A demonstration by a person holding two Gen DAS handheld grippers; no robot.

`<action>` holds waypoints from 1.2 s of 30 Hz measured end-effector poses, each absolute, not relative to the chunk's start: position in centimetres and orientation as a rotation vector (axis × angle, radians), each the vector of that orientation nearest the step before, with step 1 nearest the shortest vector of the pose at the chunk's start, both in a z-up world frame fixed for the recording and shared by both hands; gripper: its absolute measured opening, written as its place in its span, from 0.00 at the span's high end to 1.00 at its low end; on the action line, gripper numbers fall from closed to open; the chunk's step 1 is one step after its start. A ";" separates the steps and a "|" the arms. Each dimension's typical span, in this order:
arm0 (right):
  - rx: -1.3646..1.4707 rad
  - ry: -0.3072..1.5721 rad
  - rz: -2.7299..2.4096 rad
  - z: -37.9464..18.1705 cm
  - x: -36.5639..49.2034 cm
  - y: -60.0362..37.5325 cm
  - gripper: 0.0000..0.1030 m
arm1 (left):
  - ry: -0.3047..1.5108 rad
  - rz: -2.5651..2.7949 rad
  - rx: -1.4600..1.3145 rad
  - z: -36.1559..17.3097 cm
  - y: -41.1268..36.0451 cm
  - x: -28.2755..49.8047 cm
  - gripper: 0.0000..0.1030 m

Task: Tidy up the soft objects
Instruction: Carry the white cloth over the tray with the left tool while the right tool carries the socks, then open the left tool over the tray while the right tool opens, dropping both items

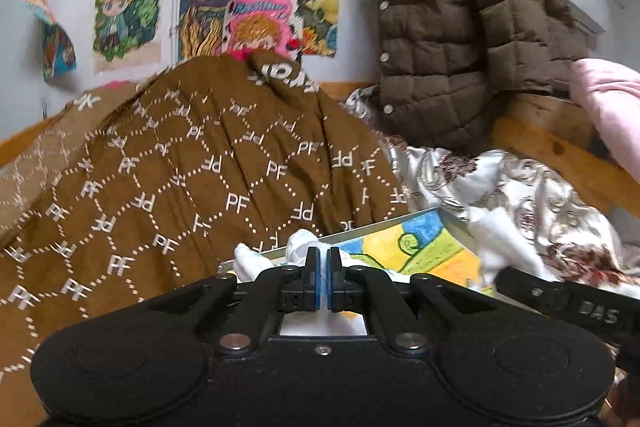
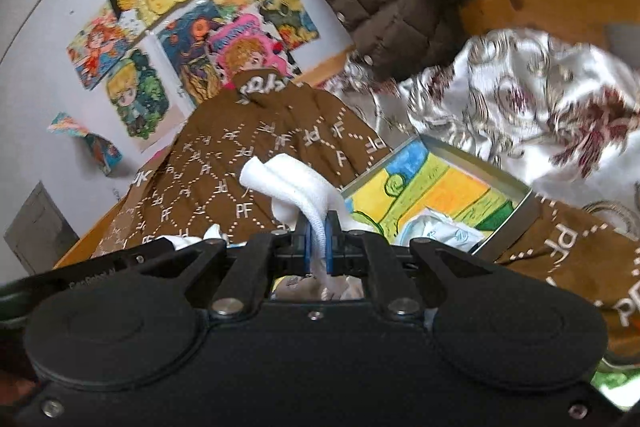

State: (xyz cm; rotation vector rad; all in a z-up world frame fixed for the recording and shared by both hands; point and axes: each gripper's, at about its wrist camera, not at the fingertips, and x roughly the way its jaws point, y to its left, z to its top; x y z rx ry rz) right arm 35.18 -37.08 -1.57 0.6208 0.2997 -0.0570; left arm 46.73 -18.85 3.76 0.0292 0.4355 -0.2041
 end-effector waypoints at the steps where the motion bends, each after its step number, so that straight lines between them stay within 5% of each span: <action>1: 0.634 0.305 -0.059 -1.9 35.8 -37.5 0.98 | 0.444 -0.197 0.017 3.3 -19.1 47.5 0.98; 13: 0.449 0.515 -0.071 -3.6 40.7 -37.1 0.94 | 0.581 -0.145 -0.091 -1.4 -19.8 51.4 0.97; 17: 0.470 0.538 -0.058 -4.6 41.1 -37.2 0.69 | 0.596 -0.146 -0.106 -1.4 -19.5 51.2 0.92; 21: 0.484 0.516 -0.056 -4.5 40.8 -37.4 0.59 | 0.595 -0.135 -0.131 -1.0 -19.1 50.6 0.84; 23: 0.485 0.506 -0.057 -4.4 40.4 -37.9 0.52 | 0.595 -0.133 -0.141 -0.6 -18.9 50.3 0.79; 28: 0.480 0.475 -0.063 -2.9 39.4 -38.6 0.36 | 0.556 -0.097 -0.154 0.7 -18.1 48.9 0.42; 33: 0.406 0.427 -0.065 -0.2 37.1 -38.3 0.09 | 0.517 -0.075 -0.184 2.7 -16.4 46.5 0.25; 36: 0.354 0.399 -0.078 1.6 35.5 -37.7 0.04 | 0.491 -0.052 -0.212 4.3 -15.0 44.4 0.12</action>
